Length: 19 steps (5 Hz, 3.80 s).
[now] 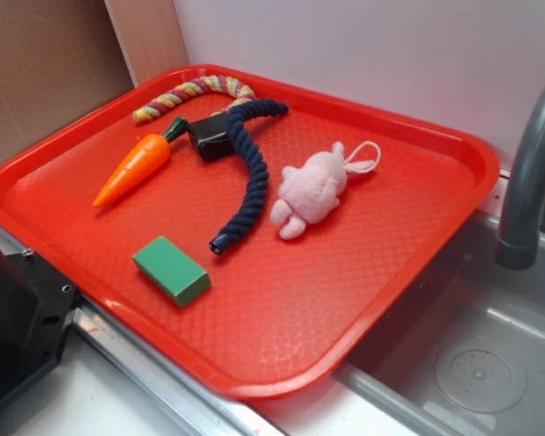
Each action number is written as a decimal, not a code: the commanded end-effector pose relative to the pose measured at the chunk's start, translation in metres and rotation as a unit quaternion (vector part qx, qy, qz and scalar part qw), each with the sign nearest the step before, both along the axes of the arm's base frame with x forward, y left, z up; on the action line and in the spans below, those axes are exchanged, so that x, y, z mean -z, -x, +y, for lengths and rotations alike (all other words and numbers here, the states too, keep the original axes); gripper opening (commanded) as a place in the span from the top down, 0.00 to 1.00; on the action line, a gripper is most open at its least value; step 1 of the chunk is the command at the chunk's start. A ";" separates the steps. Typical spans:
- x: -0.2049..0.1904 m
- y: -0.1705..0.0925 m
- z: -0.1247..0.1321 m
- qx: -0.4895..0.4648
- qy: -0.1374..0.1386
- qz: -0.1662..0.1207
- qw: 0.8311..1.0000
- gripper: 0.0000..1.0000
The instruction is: Grab the green block.
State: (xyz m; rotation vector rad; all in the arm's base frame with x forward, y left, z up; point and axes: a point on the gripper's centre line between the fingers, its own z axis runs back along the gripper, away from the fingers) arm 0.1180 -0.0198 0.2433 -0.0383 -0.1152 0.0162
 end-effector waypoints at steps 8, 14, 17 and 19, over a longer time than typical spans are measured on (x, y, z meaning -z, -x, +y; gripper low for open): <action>0.209 -0.030 -0.061 0.519 -0.033 0.009 0.854 0.00; 0.210 -0.011 -0.039 0.500 -0.010 0.046 0.865 0.00; 0.225 -0.048 -0.061 0.526 -0.024 0.053 0.848 0.00; 0.229 -0.045 -0.066 0.540 -0.020 0.059 0.839 0.00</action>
